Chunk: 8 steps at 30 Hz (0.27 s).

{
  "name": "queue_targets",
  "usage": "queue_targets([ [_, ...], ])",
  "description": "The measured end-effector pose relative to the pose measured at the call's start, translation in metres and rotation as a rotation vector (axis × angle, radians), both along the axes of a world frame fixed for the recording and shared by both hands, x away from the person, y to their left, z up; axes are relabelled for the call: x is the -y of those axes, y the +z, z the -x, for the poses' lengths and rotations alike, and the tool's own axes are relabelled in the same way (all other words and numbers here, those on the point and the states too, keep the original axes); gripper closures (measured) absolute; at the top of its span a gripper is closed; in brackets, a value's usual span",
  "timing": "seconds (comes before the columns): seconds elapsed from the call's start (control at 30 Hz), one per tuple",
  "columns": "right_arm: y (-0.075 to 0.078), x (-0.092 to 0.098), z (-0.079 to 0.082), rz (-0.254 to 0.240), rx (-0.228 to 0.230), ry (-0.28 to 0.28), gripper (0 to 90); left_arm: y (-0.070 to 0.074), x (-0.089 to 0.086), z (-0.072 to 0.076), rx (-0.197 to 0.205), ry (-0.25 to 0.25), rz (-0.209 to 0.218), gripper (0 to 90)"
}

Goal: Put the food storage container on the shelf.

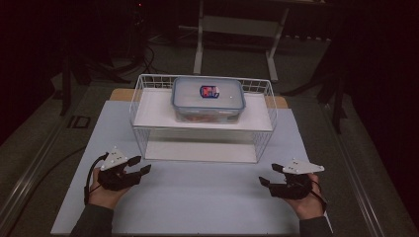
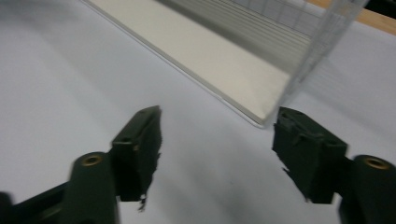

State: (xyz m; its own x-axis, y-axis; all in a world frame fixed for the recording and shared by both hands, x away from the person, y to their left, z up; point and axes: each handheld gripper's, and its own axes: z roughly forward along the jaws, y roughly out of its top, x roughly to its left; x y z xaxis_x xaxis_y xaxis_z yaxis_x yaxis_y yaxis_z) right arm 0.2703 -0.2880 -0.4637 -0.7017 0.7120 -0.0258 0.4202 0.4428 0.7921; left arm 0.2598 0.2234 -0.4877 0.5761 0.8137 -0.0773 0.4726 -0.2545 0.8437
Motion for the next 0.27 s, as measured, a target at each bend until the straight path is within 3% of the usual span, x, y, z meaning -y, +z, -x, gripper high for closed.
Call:
queue_targets([
  [0.27,-0.007,0.013,-0.004,0.006,-0.005,-0.043,22.4,-0.004,0.002,-0.001,0.005,0.03,-0.027,44.2],
])
